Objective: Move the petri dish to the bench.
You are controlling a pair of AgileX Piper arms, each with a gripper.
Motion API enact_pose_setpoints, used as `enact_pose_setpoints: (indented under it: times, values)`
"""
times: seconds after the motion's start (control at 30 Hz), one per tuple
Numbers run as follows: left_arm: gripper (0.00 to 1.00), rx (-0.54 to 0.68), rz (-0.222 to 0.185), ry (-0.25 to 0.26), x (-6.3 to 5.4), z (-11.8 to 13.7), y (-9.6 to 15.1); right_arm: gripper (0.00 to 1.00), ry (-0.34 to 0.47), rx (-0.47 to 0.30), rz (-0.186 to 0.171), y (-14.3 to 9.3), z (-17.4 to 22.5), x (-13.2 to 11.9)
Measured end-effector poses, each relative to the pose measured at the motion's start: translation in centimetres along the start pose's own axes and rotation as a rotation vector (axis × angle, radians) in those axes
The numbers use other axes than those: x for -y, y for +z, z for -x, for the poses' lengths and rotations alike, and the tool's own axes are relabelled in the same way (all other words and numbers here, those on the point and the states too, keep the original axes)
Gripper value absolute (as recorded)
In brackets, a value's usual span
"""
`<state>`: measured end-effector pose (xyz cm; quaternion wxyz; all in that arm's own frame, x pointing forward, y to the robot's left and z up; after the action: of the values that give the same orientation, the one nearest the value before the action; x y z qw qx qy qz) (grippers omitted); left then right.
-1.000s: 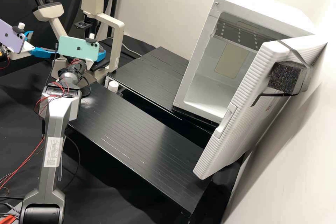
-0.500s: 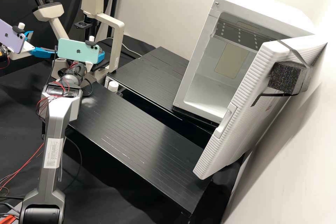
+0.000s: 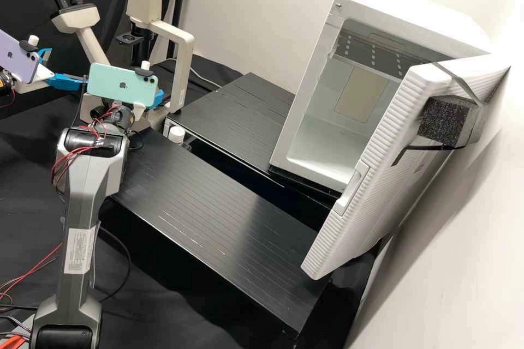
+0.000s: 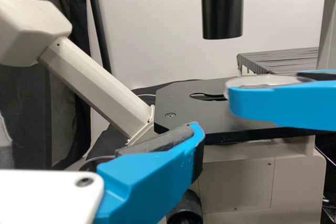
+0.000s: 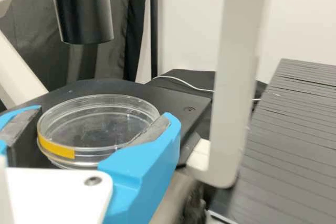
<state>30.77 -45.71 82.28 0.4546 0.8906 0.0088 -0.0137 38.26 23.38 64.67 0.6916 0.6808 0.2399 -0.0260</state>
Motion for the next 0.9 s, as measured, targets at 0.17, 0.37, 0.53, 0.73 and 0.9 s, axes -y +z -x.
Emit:
enact_pose_setpoints:
  times: [0.17, 0.37, 0.53, 0.73, 0.9]
  values:
    - [1.00, 0.000, 0.000, 0.000, 0.0, 0.0, 0.0, 0.00, 0.022, -0.002, 0.007, 0.3, 1.8, -0.3]
    - [1.00, 0.000, 0.000, 0.000, 0.0, 0.0, 0.0, 0.00, 0.066, -0.030, 0.031, 0.4, 5.2, -1.0]
    - [1.00, 0.000, 0.000, 0.000, 0.0, 0.0, 0.0, 0.00, 0.128, -0.064, 0.042, 0.4, 8.8, -2.1]
    - [1.00, 0.000, 0.000, 0.000, 0.0, 0.0, 0.0, 0.00, 0.214, -0.099, 0.067, 1.5, 14.8, -3.2]
    - [1.00, 0.000, 0.000, 0.000, 0.0, 0.0, 0.0, 0.00, 0.244, -0.047, 0.089, 3.9, 18.3, -3.4]
